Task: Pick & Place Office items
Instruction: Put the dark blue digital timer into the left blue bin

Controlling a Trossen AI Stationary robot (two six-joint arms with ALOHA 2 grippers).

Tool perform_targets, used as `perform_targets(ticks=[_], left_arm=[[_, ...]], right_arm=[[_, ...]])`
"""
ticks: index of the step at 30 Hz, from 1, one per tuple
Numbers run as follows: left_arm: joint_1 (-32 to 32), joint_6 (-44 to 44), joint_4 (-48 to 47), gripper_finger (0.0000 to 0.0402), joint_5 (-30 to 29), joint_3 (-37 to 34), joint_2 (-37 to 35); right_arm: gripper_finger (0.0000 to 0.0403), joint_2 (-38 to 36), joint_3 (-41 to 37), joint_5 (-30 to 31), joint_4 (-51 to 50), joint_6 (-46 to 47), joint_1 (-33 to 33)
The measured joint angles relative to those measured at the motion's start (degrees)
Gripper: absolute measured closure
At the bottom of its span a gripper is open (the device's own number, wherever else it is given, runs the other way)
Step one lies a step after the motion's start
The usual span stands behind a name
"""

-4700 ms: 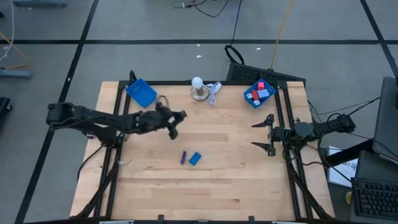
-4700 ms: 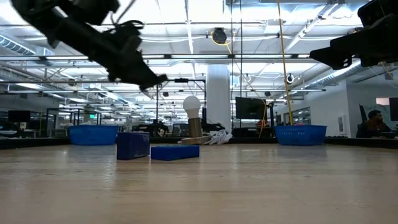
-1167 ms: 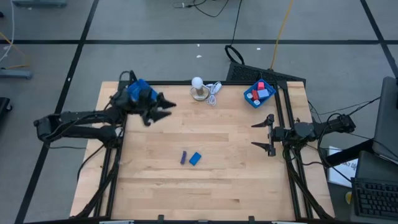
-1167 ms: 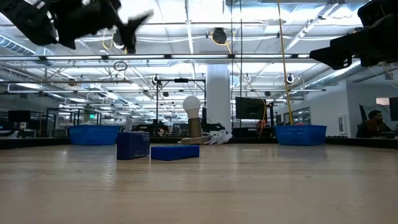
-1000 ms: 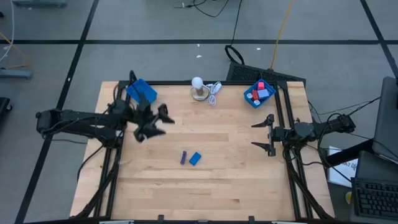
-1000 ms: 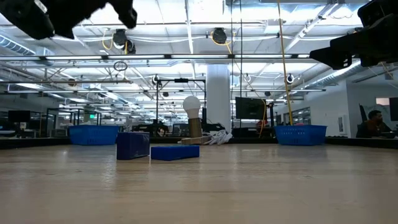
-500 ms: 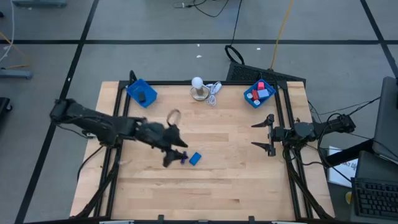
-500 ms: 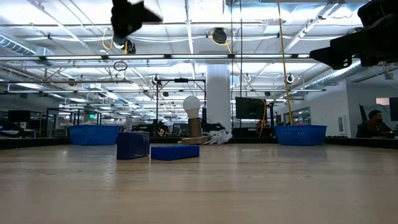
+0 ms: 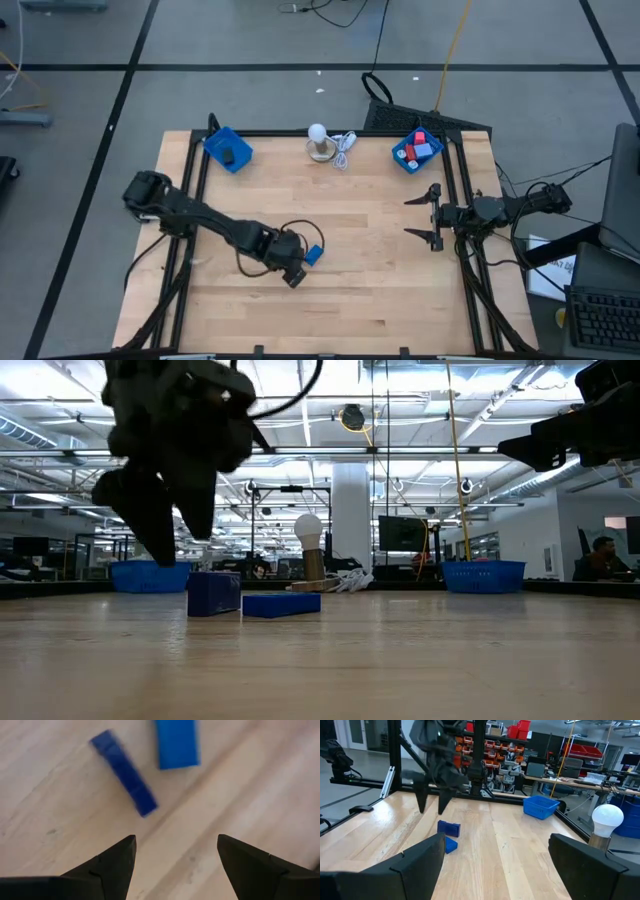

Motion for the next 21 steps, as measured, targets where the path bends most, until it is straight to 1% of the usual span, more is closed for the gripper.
perform_targets(ticks=[3, 8, 11, 16, 19, 21], left_arm=[[0.54, -2.87, 0.25, 0.0119, 0.41, 0.00, 1.85], [0.79, -6.57, 0.15, 0.0119, -0.09, 0.00, 2.60], [1.25, -8.51, -0.03, 0.0119, -3.94, 0.00, 2.61], [1.81, -9.18, 0.21, 0.0119, -11.17, 0.00, 3.06], [1.83, -9.90, 0.39, 0.0119, -11.42, 0.00, 4.13], [1.83, -10.67, 0.67, 0.0119, -10.52, 0.00, 5.15]], right_arm=[[0.0060, 0.00, 0.00, 0.00, 0.00, 0.00, 0.00], [0.0060, 0.00, 0.00, 0.01, 0.00, 0.00, -0.02], [0.0060, 0.00, 0.00, 0.01, 0.00, 0.00, 0.00], [0.0060, 0.00, 0.00, 0.01, 0.00, 0.00, -0.02], [0.0060, 0.00, 0.00, 0.01, 0.00, 0.00, -0.01], [0.0060, 0.02, 0.00, -0.01, 0.00, 0.00, 0.00]])
